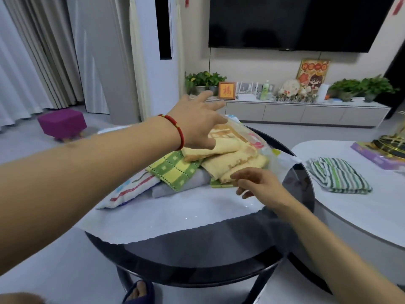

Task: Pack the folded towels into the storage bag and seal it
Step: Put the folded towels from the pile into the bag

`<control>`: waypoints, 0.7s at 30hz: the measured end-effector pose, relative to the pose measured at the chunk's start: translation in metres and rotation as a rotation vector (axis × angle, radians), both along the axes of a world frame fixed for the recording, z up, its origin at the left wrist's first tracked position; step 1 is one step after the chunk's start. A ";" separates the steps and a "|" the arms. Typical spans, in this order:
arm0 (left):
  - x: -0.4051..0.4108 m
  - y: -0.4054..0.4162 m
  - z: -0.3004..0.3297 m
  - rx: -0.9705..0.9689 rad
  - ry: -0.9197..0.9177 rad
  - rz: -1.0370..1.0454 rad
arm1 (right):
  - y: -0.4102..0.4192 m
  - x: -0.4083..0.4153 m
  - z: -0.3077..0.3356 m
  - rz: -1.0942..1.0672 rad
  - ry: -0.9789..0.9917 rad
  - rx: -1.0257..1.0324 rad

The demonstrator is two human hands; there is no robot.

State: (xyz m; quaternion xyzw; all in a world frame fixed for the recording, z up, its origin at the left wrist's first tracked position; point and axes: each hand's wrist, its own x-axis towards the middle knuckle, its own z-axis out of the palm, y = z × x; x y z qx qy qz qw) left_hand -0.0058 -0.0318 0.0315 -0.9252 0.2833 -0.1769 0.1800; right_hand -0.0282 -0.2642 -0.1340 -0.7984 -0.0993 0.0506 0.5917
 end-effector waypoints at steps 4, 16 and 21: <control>0.007 -0.044 -0.030 0.071 0.005 -0.085 | -0.114 -0.022 -0.005 -0.012 0.138 0.017; 0.041 -0.158 -0.075 0.065 -0.003 -0.214 | -0.275 0.063 -0.053 -0.855 -0.063 -0.654; 0.055 -0.161 -0.083 -0.014 0.004 -0.209 | -0.303 0.123 -0.064 -0.807 -0.012 -0.821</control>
